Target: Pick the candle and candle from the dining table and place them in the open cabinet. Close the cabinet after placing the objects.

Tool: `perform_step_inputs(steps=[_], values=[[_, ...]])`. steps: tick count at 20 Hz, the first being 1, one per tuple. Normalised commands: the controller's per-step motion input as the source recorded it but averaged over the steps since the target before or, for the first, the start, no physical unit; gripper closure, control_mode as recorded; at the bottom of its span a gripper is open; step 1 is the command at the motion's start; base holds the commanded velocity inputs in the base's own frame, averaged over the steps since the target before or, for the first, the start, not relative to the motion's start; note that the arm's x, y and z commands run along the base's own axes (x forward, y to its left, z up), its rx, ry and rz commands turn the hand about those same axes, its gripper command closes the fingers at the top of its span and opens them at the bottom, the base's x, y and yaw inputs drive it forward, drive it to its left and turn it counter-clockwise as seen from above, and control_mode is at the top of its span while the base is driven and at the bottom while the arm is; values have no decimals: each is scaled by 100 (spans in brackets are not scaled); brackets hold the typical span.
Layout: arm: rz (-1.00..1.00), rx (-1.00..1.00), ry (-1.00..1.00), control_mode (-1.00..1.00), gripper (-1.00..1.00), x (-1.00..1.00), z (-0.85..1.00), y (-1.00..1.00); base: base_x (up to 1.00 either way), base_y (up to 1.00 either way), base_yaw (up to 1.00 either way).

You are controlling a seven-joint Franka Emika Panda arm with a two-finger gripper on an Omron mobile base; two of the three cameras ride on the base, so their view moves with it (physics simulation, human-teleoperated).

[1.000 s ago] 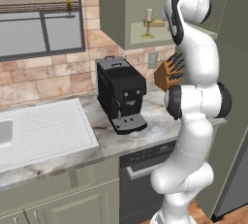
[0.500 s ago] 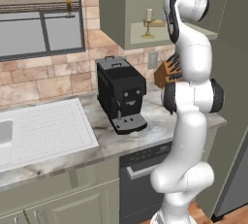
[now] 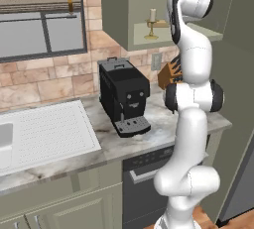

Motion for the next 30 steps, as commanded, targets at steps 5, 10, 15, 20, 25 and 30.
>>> perform_step_inputs(steps=[5,10,15,20,25,30], values=[[1,0,1,-100,100,0,-1,0,0,0,0],[1,0,-4,-100,100,4,-4,0,0,0,0],[0,0,-3,-100,100,6,-5,0,0,0,0],[0,0,-2,-100,100,-7,-15,0,0,0,0],[0,0,0,-100,100,-4,-16,0,0,0,0],[0,0,0,-100,100,0,-1,0,0,0,0]])
